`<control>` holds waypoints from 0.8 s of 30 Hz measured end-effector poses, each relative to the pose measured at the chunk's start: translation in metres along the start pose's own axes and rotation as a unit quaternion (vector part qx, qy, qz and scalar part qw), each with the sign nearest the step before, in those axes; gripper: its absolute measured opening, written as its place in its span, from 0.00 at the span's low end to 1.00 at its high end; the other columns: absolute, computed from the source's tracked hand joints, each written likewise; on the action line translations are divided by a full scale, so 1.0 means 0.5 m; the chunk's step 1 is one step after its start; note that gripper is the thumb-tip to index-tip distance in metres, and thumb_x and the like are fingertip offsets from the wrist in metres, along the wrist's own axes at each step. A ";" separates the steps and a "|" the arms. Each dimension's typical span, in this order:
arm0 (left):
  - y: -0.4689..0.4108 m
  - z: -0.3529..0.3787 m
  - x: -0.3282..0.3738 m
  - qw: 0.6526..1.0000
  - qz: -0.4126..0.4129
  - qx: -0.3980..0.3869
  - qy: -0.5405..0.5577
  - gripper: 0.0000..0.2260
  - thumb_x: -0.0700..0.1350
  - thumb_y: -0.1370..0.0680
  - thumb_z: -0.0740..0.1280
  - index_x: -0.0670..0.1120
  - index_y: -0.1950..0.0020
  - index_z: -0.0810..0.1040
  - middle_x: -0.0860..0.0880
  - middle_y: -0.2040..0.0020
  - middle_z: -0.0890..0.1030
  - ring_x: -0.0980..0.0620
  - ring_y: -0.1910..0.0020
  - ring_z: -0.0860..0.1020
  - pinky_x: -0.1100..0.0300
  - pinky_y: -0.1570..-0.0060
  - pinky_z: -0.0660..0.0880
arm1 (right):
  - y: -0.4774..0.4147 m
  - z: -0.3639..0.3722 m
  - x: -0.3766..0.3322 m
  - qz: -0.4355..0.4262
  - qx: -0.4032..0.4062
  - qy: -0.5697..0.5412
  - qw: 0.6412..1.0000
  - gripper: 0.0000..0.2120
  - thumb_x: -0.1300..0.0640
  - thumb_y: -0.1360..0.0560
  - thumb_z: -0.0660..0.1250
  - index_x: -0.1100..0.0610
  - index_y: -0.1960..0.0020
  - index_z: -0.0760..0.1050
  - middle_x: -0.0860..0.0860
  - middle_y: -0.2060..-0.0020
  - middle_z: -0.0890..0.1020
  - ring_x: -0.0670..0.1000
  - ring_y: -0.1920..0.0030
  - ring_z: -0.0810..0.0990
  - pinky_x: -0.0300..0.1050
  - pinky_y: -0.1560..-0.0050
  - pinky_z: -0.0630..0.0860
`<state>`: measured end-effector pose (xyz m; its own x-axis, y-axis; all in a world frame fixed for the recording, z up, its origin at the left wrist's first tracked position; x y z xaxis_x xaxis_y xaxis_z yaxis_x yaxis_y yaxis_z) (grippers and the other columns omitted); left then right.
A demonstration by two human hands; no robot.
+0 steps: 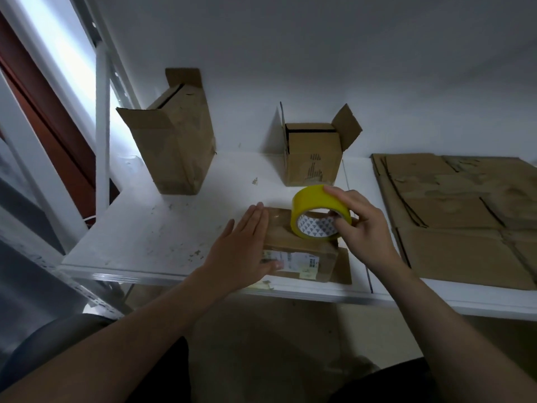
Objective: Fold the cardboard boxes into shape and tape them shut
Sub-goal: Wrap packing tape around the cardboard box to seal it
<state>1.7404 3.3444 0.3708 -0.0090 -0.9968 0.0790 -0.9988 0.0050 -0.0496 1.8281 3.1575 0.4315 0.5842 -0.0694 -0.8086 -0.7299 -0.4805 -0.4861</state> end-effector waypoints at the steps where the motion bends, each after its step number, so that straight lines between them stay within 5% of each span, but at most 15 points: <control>1: 0.000 0.001 -0.001 1.000 -0.001 -0.005 -0.001 0.50 0.72 0.24 0.60 0.44 0.18 0.39 0.47 0.17 0.38 0.50 0.18 0.39 0.43 0.21 0.51 | 0.001 -0.003 0.004 0.005 -0.004 0.000 1.000 0.29 0.67 0.24 0.63 0.40 0.30 0.74 0.47 0.42 0.77 0.47 0.38 0.76 0.35 0.50 0.78; 9: -0.011 -0.009 0.023 0.998 -0.043 -0.004 -0.051 0.55 0.76 0.28 0.61 0.41 0.18 0.41 0.43 0.17 0.41 0.45 0.18 0.42 0.37 0.23 0.42 | 0.006 -0.006 0.015 0.036 -0.022 -0.054 0.998 0.31 0.71 0.22 0.65 0.40 0.30 0.74 0.45 0.40 0.78 0.47 0.36 0.77 0.38 0.47 0.80; 15: -0.036 -0.014 0.077 0.999 -0.035 0.040 -0.005 0.60 0.78 0.35 0.65 0.45 0.17 0.43 0.43 0.17 0.45 0.43 0.18 0.44 0.44 0.20 0.42 | 0.019 0.010 0.026 0.064 -0.047 -0.089 0.993 0.31 0.66 0.22 0.68 0.37 0.28 0.71 0.41 0.37 0.78 0.44 0.34 0.75 0.42 0.41 0.79; 24: -0.036 -0.006 0.075 0.999 -0.024 0.041 -0.020 0.58 0.75 0.31 0.66 0.41 0.18 0.43 0.41 0.17 0.44 0.43 0.18 0.44 0.46 0.20 0.47 | 0.001 -0.045 0.006 0.037 0.007 -0.065 0.997 0.32 0.78 0.29 0.66 0.46 0.36 0.79 0.53 0.44 0.81 0.52 0.41 0.79 0.46 0.48 0.81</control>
<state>1.7579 3.3074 0.3777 0.0415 -0.9982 0.0440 -0.9906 -0.0469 -0.1289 1.8379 3.1373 0.4363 0.4790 0.0101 -0.8778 -0.7745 -0.4659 -0.4279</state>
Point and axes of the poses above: each hand's wrist, its own y-axis away from the middle knuckle, its own z-axis out of the palm, x = y × z, the point moved 10 cm from there along -y, towards the middle knuckle
